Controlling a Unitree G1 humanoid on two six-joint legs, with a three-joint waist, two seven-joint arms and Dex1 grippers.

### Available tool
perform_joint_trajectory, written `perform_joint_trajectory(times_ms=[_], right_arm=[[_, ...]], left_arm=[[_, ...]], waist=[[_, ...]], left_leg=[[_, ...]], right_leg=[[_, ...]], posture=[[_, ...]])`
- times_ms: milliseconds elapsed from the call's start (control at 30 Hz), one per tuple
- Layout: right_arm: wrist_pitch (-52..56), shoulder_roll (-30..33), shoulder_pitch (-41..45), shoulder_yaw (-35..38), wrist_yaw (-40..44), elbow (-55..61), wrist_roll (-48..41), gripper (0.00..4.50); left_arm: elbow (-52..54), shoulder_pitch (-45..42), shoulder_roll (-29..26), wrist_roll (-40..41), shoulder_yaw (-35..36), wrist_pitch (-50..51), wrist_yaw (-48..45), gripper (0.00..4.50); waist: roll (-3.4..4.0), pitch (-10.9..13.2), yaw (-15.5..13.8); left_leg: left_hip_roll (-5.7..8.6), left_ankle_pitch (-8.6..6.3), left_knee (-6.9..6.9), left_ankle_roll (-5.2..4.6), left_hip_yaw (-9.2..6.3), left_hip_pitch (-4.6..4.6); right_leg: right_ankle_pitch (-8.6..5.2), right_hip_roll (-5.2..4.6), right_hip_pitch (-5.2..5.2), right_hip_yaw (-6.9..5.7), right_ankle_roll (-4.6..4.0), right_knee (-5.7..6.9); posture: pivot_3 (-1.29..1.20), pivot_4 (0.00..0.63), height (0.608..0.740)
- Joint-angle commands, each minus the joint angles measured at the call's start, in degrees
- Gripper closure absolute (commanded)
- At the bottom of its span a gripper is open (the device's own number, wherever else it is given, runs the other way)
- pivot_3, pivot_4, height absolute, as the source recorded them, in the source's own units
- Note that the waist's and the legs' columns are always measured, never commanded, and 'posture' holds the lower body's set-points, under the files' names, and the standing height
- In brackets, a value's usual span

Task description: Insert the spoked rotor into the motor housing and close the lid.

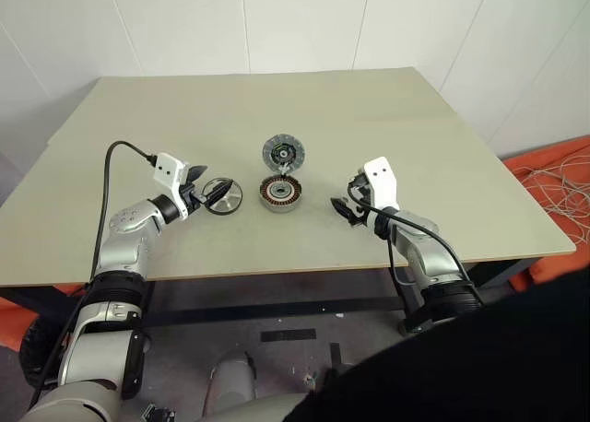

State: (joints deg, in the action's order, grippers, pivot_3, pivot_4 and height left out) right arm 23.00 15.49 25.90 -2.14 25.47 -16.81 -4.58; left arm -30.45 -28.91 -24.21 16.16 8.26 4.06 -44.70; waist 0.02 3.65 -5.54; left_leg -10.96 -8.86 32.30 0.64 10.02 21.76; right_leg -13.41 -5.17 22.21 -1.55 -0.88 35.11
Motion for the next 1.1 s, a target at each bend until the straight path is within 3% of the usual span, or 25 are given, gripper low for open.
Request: perform_joint_trajectory(times_ms=[33,1100], right_arm=[[-0.12,0.09,0.96,-0.08,-0.37,0.26,0.35,0.52],[-0.1,-1.4,2.3,1.68,-1.16,-3.27,-0.49,0.52]], left_arm=[[0.41,-1.54,-0.37,-0.12,0.39,-1.66,0.03,0.12],[1.02,-0.72,-0.82,-0.1,0.51,-1.95,-0.22,0.12]], waist=[[0.0,0.0,0.0],[0.0,0.0,0.0]], left_leg=[[0.0,0.0,0.0,0.0,0.0,0.0],[0.0,0.0,0.01,0.01,0.0,0.0]], right_leg=[[0.0,0.0,0.0,0.0,0.0,0.0],[0.0,0.0,0.01,0.01,0.0,0.03]], posture=[[0.0,0.0,0.74],[0.0,0.0,0.74]])
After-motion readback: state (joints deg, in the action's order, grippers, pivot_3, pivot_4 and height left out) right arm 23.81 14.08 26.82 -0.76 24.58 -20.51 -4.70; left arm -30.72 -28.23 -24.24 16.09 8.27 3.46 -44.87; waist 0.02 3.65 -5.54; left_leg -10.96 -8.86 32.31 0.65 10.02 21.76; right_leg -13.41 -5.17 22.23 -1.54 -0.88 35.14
